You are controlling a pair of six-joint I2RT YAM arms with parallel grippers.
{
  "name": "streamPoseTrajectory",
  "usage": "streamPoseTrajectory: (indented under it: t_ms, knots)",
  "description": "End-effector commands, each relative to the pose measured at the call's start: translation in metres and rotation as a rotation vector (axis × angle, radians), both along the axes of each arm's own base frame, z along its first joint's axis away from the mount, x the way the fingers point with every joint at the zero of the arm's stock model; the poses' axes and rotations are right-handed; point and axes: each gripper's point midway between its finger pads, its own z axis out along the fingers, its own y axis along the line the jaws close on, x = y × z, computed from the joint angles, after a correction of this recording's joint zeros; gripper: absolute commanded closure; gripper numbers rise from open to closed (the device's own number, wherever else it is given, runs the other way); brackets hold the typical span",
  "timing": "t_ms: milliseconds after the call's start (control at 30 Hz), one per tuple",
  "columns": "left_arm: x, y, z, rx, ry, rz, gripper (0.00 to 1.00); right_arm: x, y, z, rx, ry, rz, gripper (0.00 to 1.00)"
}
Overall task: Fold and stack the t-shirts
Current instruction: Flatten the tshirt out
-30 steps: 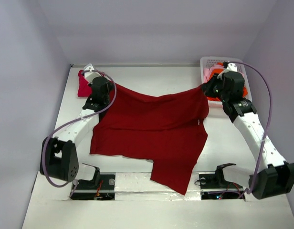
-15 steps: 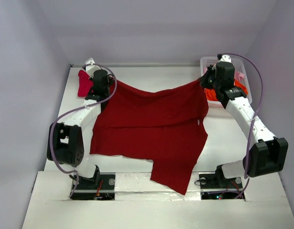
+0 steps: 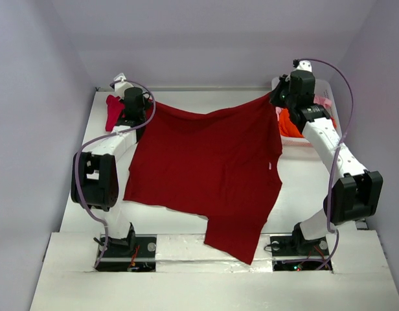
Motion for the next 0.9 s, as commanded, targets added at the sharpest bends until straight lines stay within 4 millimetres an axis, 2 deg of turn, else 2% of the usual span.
streamPoseTrajectory:
  t_ms: [0,300,600,867]
  knots:
    - [0.007,0.002,0.027,-0.015,-0.095,-0.005,1.0,0.011,0.0,0.022,-0.008,-0.09,-0.007,1.0]
    - [0.001,0.003,0.012,0.0,-0.073,-0.006,1.0,0.008,0.002,0.002,0.0,-0.06,0.004,1.0]
    - [-0.015,0.004,-0.002,0.001,-0.058,-0.017,1.0,-0.016,-0.003,-0.007,-0.008,-0.042,0.002,1.0]
    - [-0.021,0.006,-0.011,0.008,-0.046,-0.01,1.0,-0.035,-0.004,-0.025,-0.009,-0.007,0.015,1.0]
